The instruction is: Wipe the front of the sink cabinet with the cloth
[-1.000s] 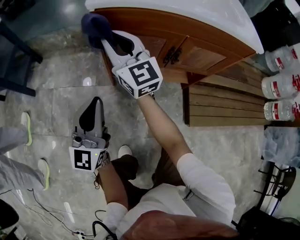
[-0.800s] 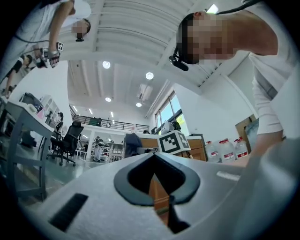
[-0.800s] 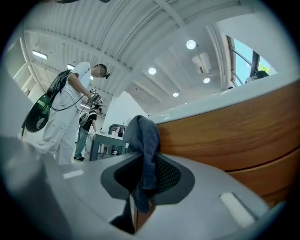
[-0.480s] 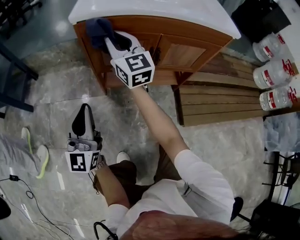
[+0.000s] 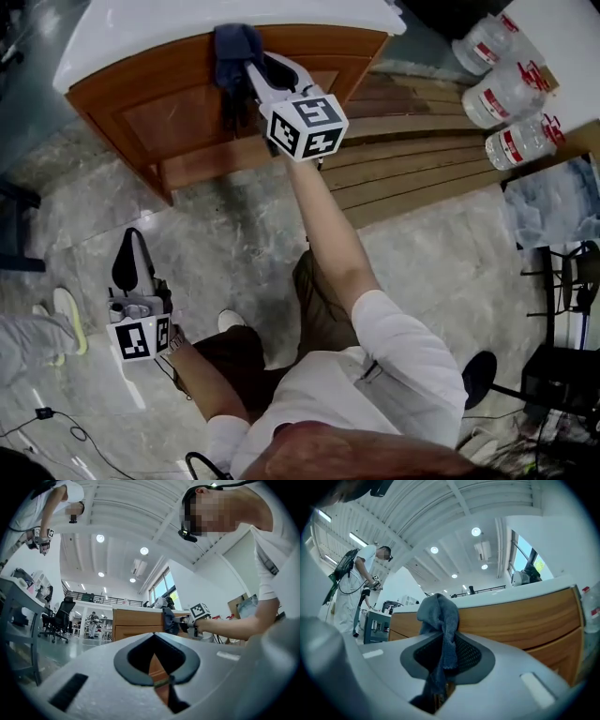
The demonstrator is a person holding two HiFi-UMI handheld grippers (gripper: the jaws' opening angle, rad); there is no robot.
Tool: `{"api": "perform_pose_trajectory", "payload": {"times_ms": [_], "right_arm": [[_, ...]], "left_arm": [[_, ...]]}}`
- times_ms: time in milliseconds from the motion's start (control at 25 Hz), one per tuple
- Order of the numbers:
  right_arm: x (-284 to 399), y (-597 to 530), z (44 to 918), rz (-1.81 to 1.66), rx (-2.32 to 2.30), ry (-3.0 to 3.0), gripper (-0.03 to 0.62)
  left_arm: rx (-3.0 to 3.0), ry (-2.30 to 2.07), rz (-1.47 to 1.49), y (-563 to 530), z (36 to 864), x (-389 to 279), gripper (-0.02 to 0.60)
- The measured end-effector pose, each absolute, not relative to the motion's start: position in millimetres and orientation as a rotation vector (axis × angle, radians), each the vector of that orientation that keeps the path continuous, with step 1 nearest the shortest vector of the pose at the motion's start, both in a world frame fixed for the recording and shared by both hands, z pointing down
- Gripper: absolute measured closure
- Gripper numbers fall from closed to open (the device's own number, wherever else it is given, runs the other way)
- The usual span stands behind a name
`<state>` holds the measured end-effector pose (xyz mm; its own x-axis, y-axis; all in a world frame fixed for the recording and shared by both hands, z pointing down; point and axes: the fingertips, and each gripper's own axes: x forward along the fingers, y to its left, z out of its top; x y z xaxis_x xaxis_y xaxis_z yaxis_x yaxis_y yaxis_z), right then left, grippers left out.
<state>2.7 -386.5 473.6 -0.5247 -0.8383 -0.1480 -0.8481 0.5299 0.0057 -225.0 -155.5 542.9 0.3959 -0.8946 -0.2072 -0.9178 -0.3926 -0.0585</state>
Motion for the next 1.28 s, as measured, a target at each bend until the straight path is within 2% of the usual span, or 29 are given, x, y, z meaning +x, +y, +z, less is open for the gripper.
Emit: {"api": "perform_pose_trajectory", "payload": {"times_ms": [400, 840, 1000, 1280], "right_arm": [[133, -396, 478, 0.124, -1.757, 2.502, 0.511], [242, -403, 486, 0.098, -2.048, 2.348, 0.51], [258, -403, 486, 0.074, -2.062, 2.335, 0.51], [247, -392, 484, 0.137, -2.063, 2.343, 0.515]], "left_arm": [[-2.518, 1.598, 0.12, -156, 556, -219, 0.584], [-2.551, 1.601, 0.107, -167, 575, -210, 0.584], [-2.56, 1.599, 0.133, -166, 571, -207, 0.583], [-2.558, 1.589, 0.137, -164, 568, -201, 0.583]]}}
